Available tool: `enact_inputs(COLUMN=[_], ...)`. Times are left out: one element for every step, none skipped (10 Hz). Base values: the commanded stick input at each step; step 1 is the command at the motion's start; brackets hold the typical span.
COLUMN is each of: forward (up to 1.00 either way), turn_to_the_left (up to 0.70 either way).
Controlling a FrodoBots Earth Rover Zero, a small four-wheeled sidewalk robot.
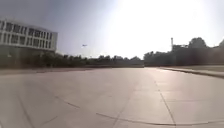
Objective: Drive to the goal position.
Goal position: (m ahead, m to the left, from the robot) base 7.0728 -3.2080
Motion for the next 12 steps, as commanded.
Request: enact_inputs(forward=[0.7,0.66,0.66,0.66,0.67,0.69,0.7,0.7,0.7,0.7,0.7,0.7], turn_to_the_left=[0.02,0.02,0.02,0.02,0.02,0.02,0.02,0.02,0.02,0.02,0.02,0.02])
